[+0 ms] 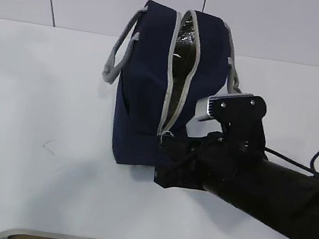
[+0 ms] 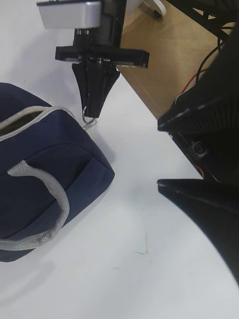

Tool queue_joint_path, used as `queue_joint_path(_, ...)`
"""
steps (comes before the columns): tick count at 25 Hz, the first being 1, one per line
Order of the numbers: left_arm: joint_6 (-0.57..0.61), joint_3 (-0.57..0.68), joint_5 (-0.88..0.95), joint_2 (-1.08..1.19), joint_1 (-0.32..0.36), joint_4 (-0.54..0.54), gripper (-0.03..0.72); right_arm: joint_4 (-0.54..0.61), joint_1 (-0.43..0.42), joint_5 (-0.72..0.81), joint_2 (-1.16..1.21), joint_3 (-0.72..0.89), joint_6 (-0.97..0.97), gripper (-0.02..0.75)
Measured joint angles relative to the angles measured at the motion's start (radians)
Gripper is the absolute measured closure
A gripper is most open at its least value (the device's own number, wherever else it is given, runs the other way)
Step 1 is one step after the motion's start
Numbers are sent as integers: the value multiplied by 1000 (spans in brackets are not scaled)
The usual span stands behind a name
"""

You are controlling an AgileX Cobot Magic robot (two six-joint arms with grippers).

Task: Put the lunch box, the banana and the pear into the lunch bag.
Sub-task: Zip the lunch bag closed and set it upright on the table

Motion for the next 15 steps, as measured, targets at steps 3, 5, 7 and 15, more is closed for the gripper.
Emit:
queue_joint_path(3, 0, 0, 0, 0, 0, 0, 444, 0, 0, 22, -41, 0, 0, 725)
queue_joint_path(5, 0, 0, 0, 0, 0, 0, 444, 0, 0, 71, -65, -8, 0, 725)
queue_joint_path(7, 0, 0, 0, 0, 0, 4, 444, 0, 0, 125, -82, -35, 0, 725)
queue_joint_path(15, 0, 55, 0, 0, 0, 72, 444, -6, 0, 403, -132, -198, 0, 725)
